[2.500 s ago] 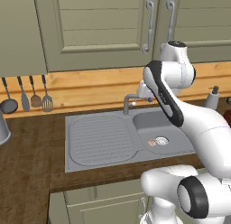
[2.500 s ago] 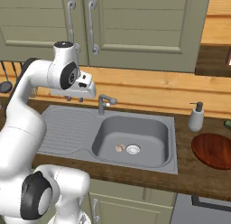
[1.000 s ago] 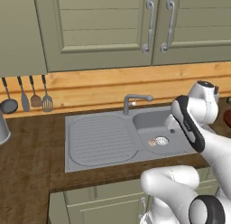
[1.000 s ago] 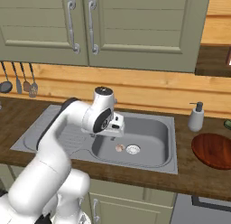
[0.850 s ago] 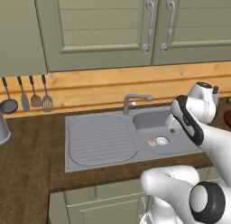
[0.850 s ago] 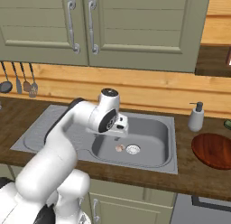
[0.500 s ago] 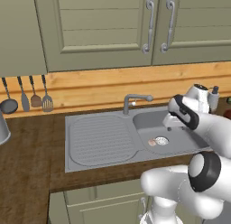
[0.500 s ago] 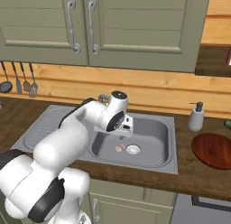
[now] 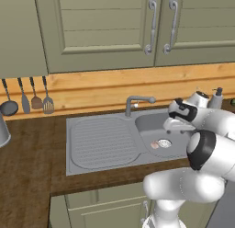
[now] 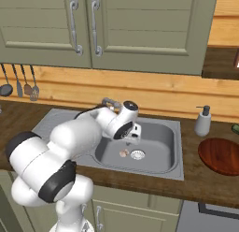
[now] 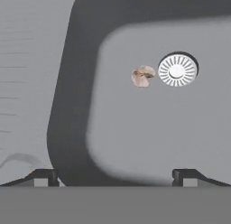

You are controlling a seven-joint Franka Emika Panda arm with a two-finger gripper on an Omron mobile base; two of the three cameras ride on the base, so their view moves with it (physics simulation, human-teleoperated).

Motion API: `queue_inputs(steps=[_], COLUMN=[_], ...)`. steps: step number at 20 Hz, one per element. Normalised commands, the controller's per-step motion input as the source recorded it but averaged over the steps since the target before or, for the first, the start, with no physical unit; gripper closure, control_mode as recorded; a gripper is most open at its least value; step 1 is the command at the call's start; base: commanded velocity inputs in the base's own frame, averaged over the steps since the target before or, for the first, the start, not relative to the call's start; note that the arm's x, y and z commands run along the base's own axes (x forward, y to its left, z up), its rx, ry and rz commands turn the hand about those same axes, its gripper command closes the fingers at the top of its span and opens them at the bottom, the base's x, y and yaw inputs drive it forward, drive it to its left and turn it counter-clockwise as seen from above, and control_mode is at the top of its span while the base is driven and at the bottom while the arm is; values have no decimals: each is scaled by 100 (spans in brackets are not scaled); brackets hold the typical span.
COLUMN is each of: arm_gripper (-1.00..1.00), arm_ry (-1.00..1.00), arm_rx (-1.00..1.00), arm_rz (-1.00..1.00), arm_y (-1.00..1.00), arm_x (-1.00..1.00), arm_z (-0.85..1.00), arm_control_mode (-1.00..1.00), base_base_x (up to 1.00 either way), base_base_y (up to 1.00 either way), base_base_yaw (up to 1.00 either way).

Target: Pick the garlic from the sink and place it in the bowl. Then pick the bowl and place it in the microwave. Then close the microwave door and press the start button.

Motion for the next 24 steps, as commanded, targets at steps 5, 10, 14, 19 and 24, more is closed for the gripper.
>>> queue_inputs(steps=[5, 10, 14, 19, 24], arm_gripper=[-100, -100, -100, -100, -100], arm_ry=[-2, 1, 0, 0, 0], arm_rx=[-3, -1, 0, 0, 0], arm_rz=[-9, -6, 0, 0, 0], arm_y=[23, 7, 0, 0, 0], arm_x=[1, 7, 32, 36, 40], arm_z=[-33, -25, -19, -19, -9], arm_control_mode=[-100, -100, -100, -100, -100], base_base_x=[0, 0, 0, 0, 0], base_base_y=[0, 0, 0, 0, 0], base_base_yaw=[0, 0, 0, 0, 0])
